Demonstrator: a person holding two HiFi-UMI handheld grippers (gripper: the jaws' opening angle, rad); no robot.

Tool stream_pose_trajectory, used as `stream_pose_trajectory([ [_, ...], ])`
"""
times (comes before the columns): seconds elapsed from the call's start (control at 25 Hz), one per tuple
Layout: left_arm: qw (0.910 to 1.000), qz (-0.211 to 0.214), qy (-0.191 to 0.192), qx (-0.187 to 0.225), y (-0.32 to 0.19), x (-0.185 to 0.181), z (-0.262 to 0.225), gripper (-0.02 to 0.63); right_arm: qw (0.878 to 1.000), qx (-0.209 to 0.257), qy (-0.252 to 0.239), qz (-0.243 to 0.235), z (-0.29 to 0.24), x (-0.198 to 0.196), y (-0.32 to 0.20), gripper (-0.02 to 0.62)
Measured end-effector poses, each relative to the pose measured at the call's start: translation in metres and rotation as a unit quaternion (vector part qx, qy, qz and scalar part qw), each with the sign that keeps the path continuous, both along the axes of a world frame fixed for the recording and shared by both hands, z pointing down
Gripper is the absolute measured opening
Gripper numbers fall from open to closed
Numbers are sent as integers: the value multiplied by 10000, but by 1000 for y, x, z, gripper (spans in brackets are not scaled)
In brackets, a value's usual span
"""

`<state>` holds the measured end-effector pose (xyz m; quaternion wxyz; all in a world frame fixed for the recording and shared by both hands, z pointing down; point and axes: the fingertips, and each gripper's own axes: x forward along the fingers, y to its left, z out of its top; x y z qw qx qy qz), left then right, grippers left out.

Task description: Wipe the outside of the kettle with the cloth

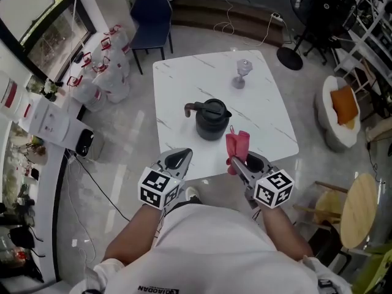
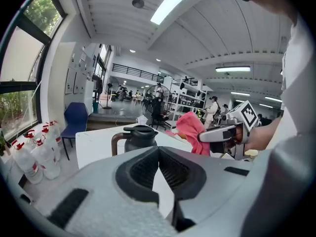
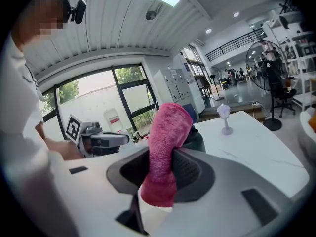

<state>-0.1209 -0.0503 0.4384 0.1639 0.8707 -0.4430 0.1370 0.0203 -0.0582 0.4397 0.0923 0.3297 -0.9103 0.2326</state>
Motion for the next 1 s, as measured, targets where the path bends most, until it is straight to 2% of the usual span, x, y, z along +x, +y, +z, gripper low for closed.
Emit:
stream_pose_trajectory([
  [0.24, 9990, 368, -202, 122, -36, -23, 7, 0, 9995, 56, 102, 292, -4, -19, -30, 130],
  [0.44, 9983, 550, -205, 30, -53, -26, 16, 0, 9989, 72, 173, 438, -8, -19, -42, 130],
  [0.64, 9950, 665, -702, 253, -72, -30, 20, 0, 9985, 204, 160, 473, -18, -16, -61, 130],
  [0.8, 9934, 548, -957, 302, -93, -39, 29, 2, 9989, 299, 83, 348, -25, -14, -76, 130],
  [0.92, 9901, 474, -1276, 347, -114, -46, 35, 48, 9993, 327, 85, 132, -27, -17, -88, 130],
  [1.0, 9862, 580, -1510, 342, -125, -48, 45, 80, 9994, 342, 98, -32, -30, -21, -95, 130],
])
